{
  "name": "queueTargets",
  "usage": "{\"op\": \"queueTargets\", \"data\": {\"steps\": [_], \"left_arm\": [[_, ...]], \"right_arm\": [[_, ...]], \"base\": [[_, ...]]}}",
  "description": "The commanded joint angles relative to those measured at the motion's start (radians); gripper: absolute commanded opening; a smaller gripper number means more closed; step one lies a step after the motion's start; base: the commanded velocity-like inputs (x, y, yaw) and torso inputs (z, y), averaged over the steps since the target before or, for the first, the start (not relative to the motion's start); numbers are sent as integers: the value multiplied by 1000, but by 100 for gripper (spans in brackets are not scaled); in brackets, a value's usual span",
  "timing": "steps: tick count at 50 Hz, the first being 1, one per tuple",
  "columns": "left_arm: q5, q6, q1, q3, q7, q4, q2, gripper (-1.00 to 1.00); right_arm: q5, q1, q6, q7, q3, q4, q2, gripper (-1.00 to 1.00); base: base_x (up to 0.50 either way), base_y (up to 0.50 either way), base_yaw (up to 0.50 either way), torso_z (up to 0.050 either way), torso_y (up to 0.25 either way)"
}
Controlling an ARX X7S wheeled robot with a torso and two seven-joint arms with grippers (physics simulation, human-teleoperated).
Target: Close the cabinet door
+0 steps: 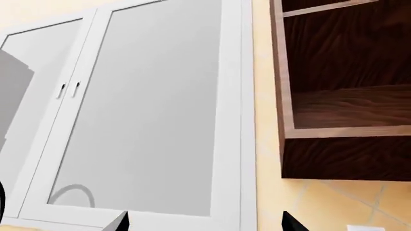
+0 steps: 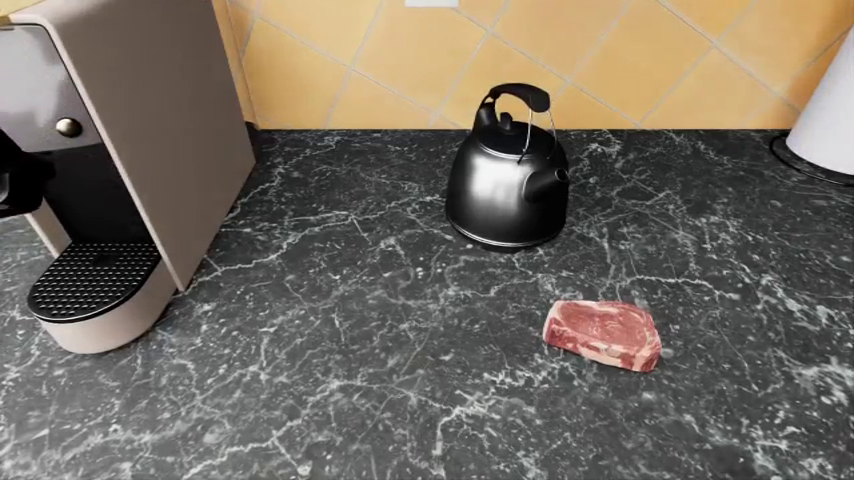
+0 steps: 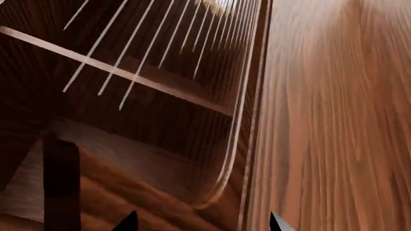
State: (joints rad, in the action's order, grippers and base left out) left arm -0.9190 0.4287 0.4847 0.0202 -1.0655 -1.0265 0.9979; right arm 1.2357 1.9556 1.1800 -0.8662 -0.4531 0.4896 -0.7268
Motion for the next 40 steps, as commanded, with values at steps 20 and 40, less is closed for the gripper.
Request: {"op": "queueTargets", "data": {"steps": [20, 40], "left_arm": [[-496, -271, 78, 125, 66, -16, 113, 100], [-433, -452, 74, -21, 34, -19, 240, 100]], "right_arm": [[-169, -105, -161, 166, 13, -282, 155, 100], [-216, -188, -231, 238, -43, -372, 201, 100]], "base": [[3, 0, 2, 2, 0], [3, 0, 1, 1, 0]]}}
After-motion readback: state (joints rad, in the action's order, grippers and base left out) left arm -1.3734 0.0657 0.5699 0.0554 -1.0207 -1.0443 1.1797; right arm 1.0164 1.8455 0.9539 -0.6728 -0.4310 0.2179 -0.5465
